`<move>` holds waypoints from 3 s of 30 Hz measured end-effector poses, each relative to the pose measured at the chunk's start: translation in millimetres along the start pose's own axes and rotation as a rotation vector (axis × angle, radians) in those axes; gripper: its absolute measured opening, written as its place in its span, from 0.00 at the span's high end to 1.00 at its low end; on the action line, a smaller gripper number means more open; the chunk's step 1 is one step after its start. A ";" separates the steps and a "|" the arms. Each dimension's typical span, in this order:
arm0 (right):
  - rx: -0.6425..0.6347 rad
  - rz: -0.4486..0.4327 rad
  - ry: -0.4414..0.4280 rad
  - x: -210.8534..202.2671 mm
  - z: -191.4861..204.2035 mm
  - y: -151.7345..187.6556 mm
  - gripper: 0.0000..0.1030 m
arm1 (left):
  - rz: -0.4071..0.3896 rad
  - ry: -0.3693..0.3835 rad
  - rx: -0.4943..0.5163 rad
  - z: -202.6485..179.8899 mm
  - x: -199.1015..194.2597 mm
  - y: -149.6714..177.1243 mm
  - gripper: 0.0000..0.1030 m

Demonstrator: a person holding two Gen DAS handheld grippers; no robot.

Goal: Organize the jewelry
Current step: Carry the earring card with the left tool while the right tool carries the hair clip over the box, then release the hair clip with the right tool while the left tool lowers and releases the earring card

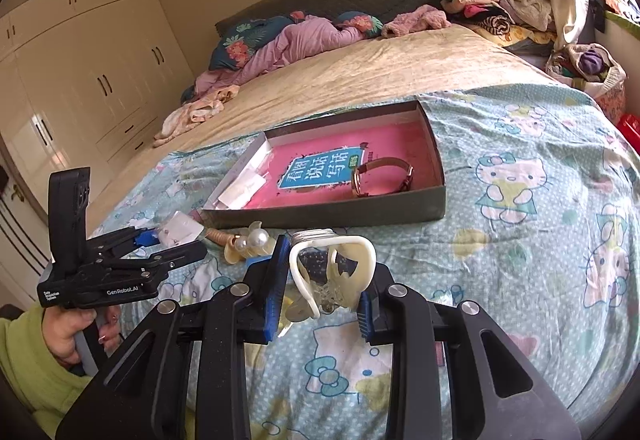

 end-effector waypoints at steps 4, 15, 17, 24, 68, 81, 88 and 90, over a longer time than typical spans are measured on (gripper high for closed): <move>-0.011 -0.013 -0.007 0.3 1.1 -12.3 0.73 | -0.004 0.005 0.003 -2.9 4.3 -9.1 0.39; -0.029 -0.031 -0.018 6.2 -3.2 -45.8 0.73 | -0.018 -0.017 -0.024 5.2 16.4 -31.7 0.39; -0.037 -0.034 -0.022 9.8 -1.9 -55.2 0.73 | -0.020 -0.022 -0.024 6.2 18.3 -36.4 0.39; -0.043 -0.030 -0.022 22.8 -2.6 -77.1 0.73 | -0.025 -0.025 -0.023 8.4 27.0 -54.8 0.39; 0.097 0.127 0.115 137.7 -87.4 -93.2 0.73 | 0.073 -0.015 -0.047 -3.5 131.6 -85.0 0.39; 0.113 0.134 0.104 150.4 -92.5 -97.6 0.71 | 0.088 -0.017 -0.051 -1.0 140.9 -86.8 0.39; 0.160 0.097 0.086 126.4 -95.7 -92.9 0.54 | 0.104 -0.020 -0.049 -1.3 142.1 -86.1 0.38; 0.172 0.082 0.084 117.1 -95.5 -91.0 0.46 | 0.106 -0.023 -0.045 -1.9 142.4 -86.0 0.38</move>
Point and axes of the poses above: each gripper's, at about its wrist camera, not at the fingertips, and x roughly the way its jaws point, z to its left, y to its underside, the point moved 5 cm from there along x, roughly the way its jaws point, and after that the axes turned 3 degrees about z, right-handed, at the moved point
